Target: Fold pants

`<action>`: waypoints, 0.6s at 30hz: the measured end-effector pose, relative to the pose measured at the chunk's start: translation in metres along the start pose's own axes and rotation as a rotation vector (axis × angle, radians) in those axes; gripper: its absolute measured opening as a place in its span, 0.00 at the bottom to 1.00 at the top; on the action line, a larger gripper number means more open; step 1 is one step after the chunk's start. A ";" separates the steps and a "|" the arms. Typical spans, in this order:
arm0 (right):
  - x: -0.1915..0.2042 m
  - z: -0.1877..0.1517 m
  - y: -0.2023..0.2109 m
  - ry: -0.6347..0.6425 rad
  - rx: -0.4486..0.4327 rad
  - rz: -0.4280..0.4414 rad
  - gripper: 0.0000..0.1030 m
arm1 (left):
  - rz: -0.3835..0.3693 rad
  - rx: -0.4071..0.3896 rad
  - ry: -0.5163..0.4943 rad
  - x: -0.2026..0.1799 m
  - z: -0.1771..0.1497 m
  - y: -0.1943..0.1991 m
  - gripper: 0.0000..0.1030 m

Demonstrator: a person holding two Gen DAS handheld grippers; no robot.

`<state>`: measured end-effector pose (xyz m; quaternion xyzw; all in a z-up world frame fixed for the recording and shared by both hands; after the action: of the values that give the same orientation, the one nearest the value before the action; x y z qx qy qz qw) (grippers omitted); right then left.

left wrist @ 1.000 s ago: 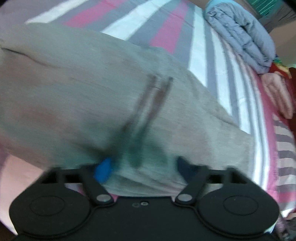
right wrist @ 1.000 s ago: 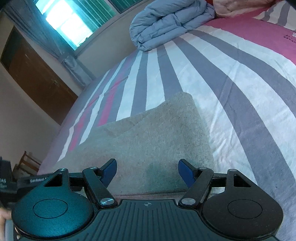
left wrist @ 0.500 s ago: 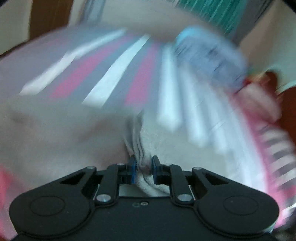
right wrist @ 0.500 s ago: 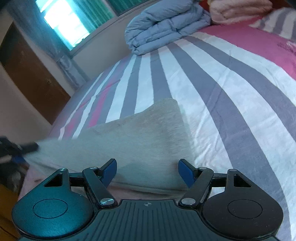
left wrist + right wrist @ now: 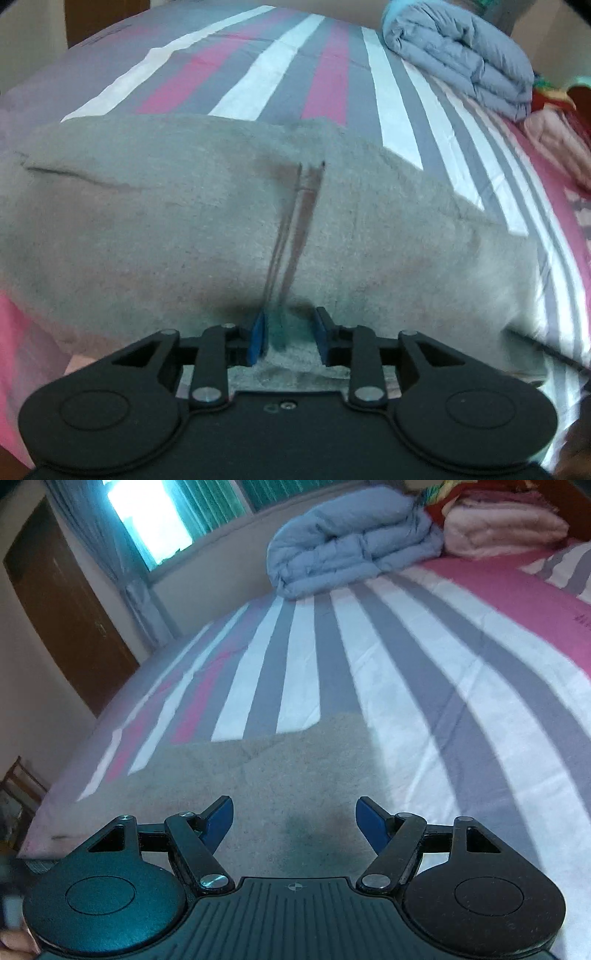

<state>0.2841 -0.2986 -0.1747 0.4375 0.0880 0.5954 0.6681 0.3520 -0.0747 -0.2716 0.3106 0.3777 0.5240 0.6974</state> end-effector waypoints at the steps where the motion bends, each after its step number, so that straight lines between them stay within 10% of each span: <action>1: 0.001 -0.013 -0.008 0.038 0.055 -0.020 0.71 | -0.015 -0.011 0.027 0.001 0.006 0.005 0.18; 4: 0.009 -0.026 -0.003 0.177 0.048 -0.052 0.71 | -0.031 -0.055 0.068 0.015 0.014 0.026 0.18; 18: 0.078 -0.016 -0.019 0.085 0.039 0.114 0.71 | 0.186 -0.092 0.514 0.187 0.010 0.068 0.29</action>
<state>0.3090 -0.2213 -0.1657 0.4292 0.1026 0.6487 0.6200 0.3578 0.1225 -0.2479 0.1687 0.4878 0.6641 0.5409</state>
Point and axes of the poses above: each gripper's, at about its wrist camera, not at the fingertips, and y roughly against the way its jaws point, x to its left, z to its top, the point moved 8 cm from there along -y, roughly the way its jaws point, and after that the axes turned 2 degrees about -x, right-handed, at the moved point
